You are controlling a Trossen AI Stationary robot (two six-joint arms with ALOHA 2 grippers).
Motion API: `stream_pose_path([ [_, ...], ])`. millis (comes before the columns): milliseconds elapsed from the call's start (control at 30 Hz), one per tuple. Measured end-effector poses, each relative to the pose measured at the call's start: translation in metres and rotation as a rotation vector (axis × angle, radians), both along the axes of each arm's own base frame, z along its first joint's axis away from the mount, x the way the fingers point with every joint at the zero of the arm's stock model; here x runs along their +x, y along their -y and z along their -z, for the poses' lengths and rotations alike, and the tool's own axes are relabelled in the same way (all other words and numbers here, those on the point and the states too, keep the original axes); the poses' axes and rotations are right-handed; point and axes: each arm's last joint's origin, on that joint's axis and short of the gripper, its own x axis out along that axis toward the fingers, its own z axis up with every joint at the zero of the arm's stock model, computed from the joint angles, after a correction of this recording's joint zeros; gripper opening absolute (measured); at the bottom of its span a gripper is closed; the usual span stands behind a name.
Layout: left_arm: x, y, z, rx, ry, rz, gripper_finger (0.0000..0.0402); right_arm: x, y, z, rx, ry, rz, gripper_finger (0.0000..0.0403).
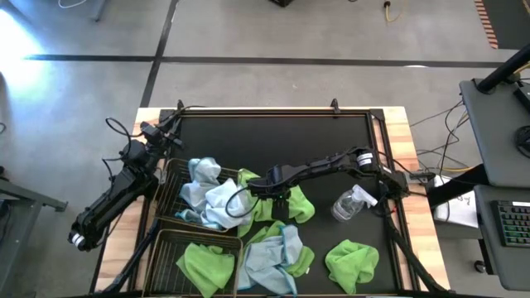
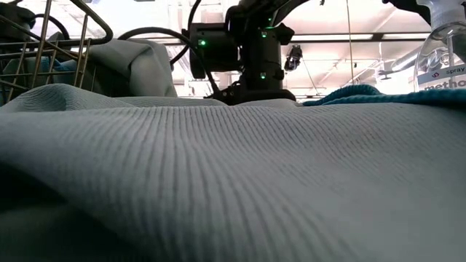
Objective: Sort microfiber towel by color & place in baskets
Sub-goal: Put the top center green towel into the bottom wire basket
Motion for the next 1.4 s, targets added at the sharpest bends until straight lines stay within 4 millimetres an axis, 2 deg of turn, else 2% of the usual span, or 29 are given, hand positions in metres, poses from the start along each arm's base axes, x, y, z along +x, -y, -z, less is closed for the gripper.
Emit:
stream_pose_path([
  [300,0.000,0.000,0.000,0.000,0.000,0.000,0.0113,0.000,0.000,0.000,0.003,0.003,0.000,0.0021],
  [533,0.000,0.000,0.000,0.000,0.000,0.000,0.0113,0.000,0.000,-0.002,0.006,0.005,0.000,0.0010],
  [667,0.000,0.000,0.000,0.000,0.000,0.000,0.0113,0.000,0.000,-0.012,0.007,0.011,0.003,0.0010],
  [900,0.000,0.000,0.000,0.000,0.000,0.000,0.0113,0.012,-0.001,-0.063,0.019,0.162,0.026,0.0009],
  [1133,0.000,0.000,0.000,0.000,0.000,0.000,0.0113,0.029,-0.007,-0.127,0.040,0.405,0.011,0.0009],
  [1333,0.000,0.000,0.000,0.000,0.000,0.000,0.0113,0.034,-0.014,-0.180,0.057,0.616,-0.017,0.0009],
  [1400,0.000,0.000,0.000,0.000,0.000,0.000,0.0113,0.034,-0.017,-0.192,0.058,0.672,-0.034,0.0009],
])
